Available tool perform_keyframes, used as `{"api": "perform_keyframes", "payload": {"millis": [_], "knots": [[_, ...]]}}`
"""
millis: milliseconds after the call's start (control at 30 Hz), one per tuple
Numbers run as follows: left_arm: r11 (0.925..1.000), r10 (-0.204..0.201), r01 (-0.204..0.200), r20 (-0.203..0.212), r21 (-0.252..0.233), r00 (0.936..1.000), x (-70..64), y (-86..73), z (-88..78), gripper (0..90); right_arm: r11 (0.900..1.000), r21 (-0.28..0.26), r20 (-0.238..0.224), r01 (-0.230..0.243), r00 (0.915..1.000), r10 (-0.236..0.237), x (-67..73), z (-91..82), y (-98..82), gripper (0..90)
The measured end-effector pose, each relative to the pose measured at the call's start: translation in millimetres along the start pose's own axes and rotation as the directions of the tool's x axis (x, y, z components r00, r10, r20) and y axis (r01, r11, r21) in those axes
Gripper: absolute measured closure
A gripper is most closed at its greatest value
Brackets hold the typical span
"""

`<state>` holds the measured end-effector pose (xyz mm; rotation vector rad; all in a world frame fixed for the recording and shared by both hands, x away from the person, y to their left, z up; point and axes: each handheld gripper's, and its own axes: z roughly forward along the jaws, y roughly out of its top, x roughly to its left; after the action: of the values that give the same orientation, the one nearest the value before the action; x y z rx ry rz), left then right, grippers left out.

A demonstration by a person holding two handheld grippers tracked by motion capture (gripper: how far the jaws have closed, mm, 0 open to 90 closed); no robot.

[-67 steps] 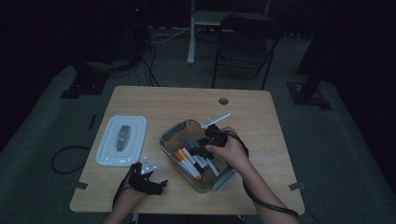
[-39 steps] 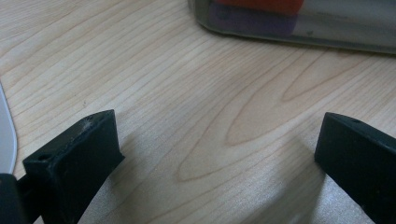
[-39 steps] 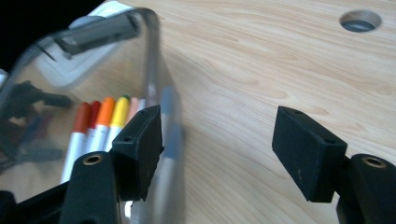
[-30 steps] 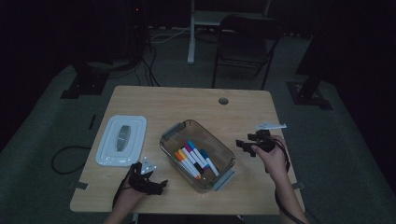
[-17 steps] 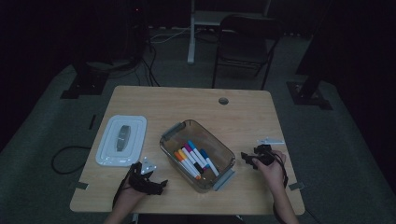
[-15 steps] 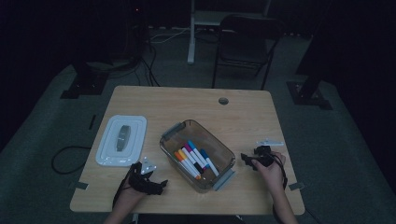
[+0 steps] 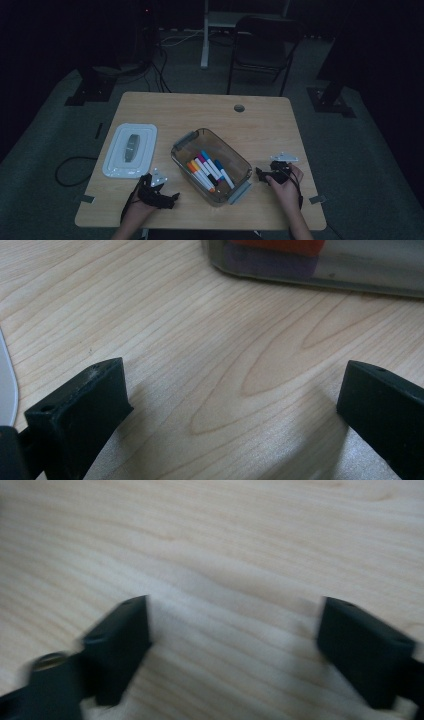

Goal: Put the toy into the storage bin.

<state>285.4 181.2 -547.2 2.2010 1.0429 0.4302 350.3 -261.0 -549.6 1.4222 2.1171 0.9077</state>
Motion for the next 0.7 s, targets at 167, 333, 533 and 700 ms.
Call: {"api": "perform_keyframes", "payload": {"millis": [167, 333, 533, 700], "knots": [[1.0000, 0.000, 0.000, 0.000, 0.000, 1.0000, 0.0, 0.0, 0.0, 0.7, 1.000, -0.003, -0.001, 0.002, 1.0000, -0.002, -0.6, -1.5, -1.7, 12.0], [1.0000, 0.000, 0.000, 0.000, 0.001, 1.0000, 0.0, 0.0, -0.1, 0.7, 1.000, 0.000, 0.012, -0.012, 0.9998, 0.012, -1.2, -3.0, -3.0, 11.7], [1.0000, 0.000, 0.000, 0.000, 0.001, 1.0000, 0.0, 0.0, 0.0, 0.7, 1.000, -0.002, -0.029, 0.030, 0.9991, -0.030, -3.7, -4.6, -4.7, 11.7], [1.0000, 0.000, 0.000, 0.001, 0.001, 1.0000, 0.0, 0.0, -0.1, 0.7, 0.999, -0.010, -0.041, 0.042, 0.9983, -0.042, -4.1, -4.7, -4.6, 14.2]]}}
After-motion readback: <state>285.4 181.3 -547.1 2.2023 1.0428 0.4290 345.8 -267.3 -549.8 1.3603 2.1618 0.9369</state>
